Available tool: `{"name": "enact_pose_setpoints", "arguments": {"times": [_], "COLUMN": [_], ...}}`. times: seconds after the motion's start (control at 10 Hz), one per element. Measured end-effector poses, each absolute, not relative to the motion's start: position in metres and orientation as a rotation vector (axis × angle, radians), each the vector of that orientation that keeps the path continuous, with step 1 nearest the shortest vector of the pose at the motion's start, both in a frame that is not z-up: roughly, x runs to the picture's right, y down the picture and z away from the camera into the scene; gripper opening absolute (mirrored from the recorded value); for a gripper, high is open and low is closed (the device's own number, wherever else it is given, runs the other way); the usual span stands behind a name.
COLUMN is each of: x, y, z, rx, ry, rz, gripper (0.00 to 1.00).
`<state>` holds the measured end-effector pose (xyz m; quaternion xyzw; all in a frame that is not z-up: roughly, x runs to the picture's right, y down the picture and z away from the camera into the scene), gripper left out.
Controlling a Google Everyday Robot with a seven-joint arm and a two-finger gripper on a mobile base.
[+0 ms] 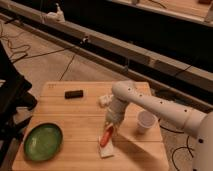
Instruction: Place the pepper in the ceramic bowl
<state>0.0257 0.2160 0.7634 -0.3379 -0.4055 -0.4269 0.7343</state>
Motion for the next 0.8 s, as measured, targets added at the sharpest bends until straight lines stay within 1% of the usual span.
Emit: {"name": "enact_pose_setpoints", "arguments": {"times": [0.3, 0.5, 0.8], "x": [0.002, -0.038, -0.111], "y": [0.178, 0.155, 0.141], "z": [0.753, 0.744, 0.737], "rx": [-0.665, -0.612, -0.575], "ry": [-0.912, -0.974, -1.081], "rz": [-0.995, -1.059, -1.175], "gripper": [0.0, 0.0, 0.0]}}
